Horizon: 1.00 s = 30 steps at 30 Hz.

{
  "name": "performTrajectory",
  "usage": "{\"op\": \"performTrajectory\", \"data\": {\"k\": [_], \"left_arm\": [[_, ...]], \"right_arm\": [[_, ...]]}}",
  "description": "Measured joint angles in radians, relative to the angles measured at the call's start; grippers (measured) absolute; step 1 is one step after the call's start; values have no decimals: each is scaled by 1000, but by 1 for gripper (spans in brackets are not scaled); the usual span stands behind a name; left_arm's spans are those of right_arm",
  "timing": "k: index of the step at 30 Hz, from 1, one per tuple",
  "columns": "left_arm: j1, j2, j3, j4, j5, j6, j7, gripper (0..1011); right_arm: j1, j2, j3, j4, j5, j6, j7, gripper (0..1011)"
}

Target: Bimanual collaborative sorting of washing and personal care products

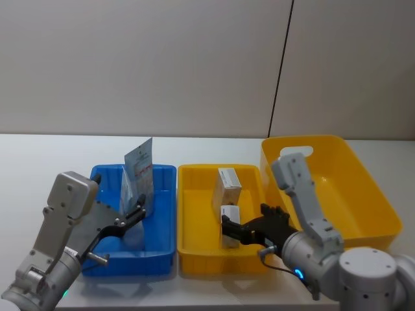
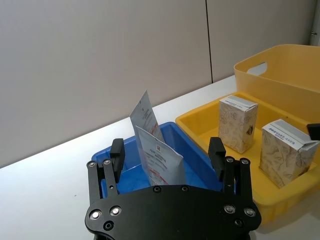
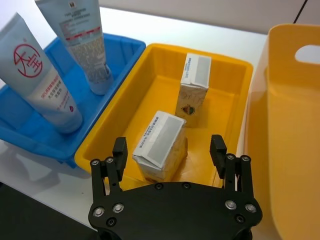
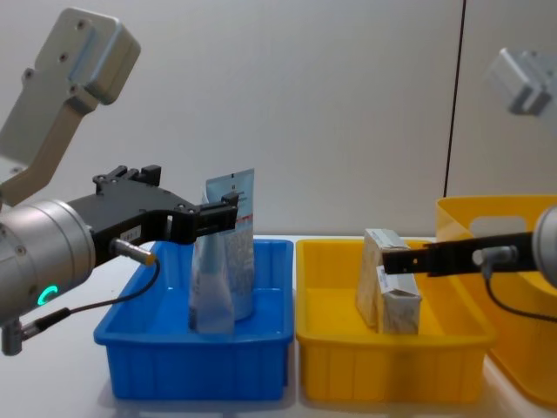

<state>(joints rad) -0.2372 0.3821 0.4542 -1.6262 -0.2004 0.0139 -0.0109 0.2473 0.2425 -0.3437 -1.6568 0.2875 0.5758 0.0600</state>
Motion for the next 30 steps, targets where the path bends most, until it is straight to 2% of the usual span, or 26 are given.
{"op": "performTrajectory", "data": {"k": [11,30], "left_arm": [[0,0,0,0,0,0,0,1001],[0,0,0,0,0,0,0,1002]], "right_arm": [[57,-45,-35,84,-32,49,-28,1003],[96,-96,-48,181,-71,53,-67,1003]]}}
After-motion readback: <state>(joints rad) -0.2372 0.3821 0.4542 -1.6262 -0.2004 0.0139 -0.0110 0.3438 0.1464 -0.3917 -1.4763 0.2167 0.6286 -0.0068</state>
